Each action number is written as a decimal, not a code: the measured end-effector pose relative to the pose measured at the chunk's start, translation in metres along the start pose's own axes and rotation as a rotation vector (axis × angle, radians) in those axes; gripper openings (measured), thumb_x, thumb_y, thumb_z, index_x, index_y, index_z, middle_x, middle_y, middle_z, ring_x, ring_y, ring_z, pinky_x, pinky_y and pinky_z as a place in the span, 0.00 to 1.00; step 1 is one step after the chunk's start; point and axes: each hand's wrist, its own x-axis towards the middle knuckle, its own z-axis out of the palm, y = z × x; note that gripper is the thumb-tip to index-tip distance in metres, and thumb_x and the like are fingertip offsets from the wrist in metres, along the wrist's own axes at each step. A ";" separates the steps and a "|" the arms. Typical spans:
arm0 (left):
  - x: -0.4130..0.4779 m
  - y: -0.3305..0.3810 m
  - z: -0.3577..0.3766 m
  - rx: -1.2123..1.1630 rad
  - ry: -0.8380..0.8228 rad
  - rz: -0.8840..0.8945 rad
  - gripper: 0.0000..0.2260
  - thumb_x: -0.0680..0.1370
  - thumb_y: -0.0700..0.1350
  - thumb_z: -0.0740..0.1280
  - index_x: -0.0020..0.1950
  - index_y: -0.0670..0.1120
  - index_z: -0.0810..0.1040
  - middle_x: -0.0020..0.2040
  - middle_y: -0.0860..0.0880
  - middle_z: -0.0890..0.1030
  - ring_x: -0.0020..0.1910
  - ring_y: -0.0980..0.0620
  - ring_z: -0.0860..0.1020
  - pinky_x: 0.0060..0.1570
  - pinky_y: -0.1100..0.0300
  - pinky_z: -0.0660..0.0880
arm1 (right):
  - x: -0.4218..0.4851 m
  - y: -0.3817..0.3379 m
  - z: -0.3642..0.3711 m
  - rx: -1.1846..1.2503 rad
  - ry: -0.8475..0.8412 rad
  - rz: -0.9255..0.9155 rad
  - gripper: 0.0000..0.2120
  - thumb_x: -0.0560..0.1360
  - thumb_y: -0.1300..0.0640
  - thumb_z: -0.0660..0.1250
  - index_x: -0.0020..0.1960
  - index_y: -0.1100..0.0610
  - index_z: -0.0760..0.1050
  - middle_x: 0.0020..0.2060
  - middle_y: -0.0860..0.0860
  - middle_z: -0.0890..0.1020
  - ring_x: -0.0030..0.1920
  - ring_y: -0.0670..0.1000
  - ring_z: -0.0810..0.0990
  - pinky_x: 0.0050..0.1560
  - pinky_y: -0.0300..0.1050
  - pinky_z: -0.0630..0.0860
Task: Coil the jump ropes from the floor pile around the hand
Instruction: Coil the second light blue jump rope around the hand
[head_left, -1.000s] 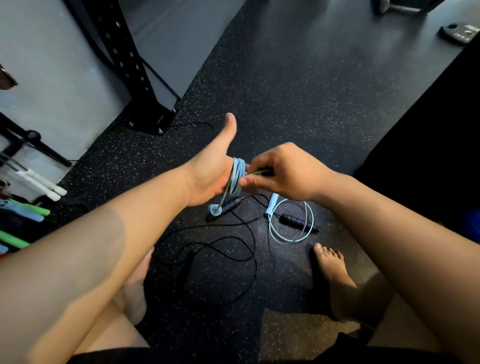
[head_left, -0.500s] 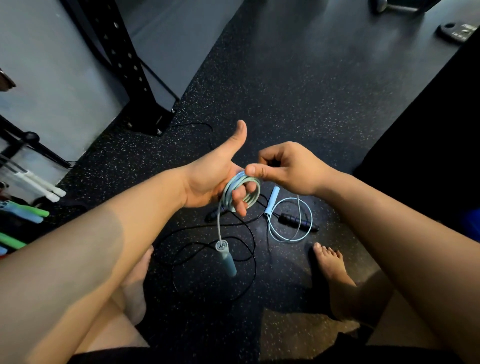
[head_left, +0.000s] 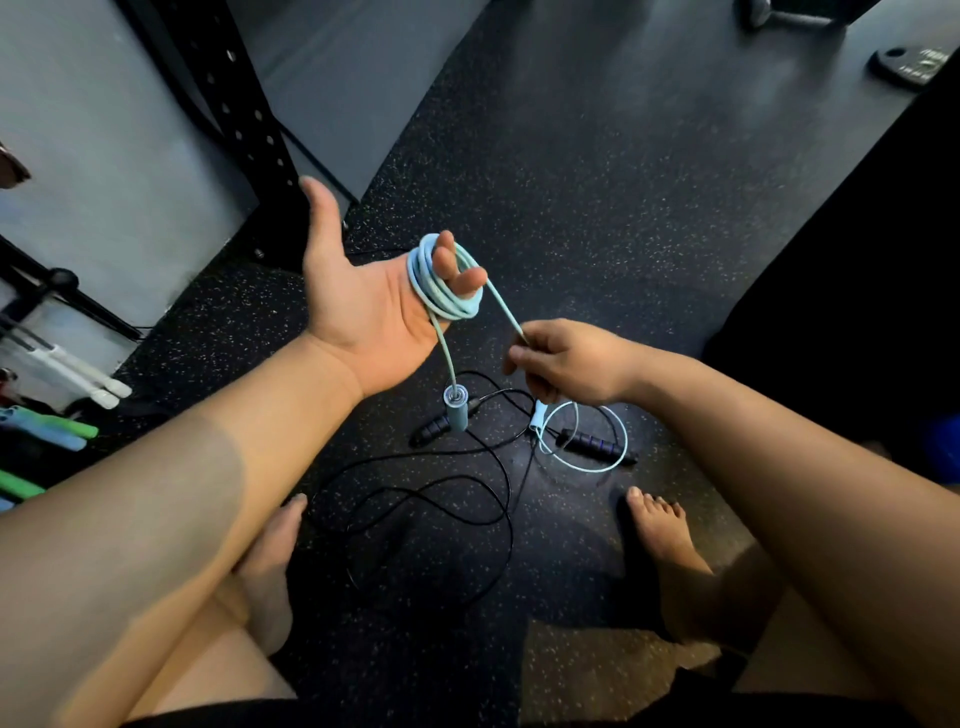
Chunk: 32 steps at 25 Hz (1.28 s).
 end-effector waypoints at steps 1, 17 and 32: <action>0.000 0.001 -0.001 0.001 -0.007 0.029 0.49 0.69 0.82 0.51 0.57 0.36 0.76 0.46 0.45 0.80 0.48 0.45 0.82 0.57 0.52 0.80 | -0.001 -0.001 0.001 0.001 -0.026 0.012 0.12 0.84 0.53 0.59 0.52 0.59 0.77 0.29 0.49 0.79 0.33 0.52 0.78 0.45 0.59 0.80; 0.016 -0.007 -0.013 0.492 0.273 0.195 0.49 0.77 0.75 0.40 0.76 0.33 0.65 0.59 0.38 0.83 0.57 0.46 0.85 0.67 0.48 0.74 | -0.012 -0.021 0.011 -0.113 -0.274 0.010 0.18 0.84 0.47 0.58 0.47 0.56 0.82 0.28 0.46 0.78 0.27 0.43 0.74 0.32 0.35 0.71; 0.019 -0.022 -0.019 0.835 0.103 -0.158 0.43 0.68 0.82 0.45 0.39 0.46 0.80 0.32 0.49 0.62 0.38 0.46 0.67 0.51 0.48 0.66 | -0.012 -0.022 -0.009 0.203 -0.089 -0.066 0.24 0.74 0.38 0.67 0.38 0.60 0.77 0.30 0.60 0.75 0.29 0.56 0.73 0.32 0.49 0.73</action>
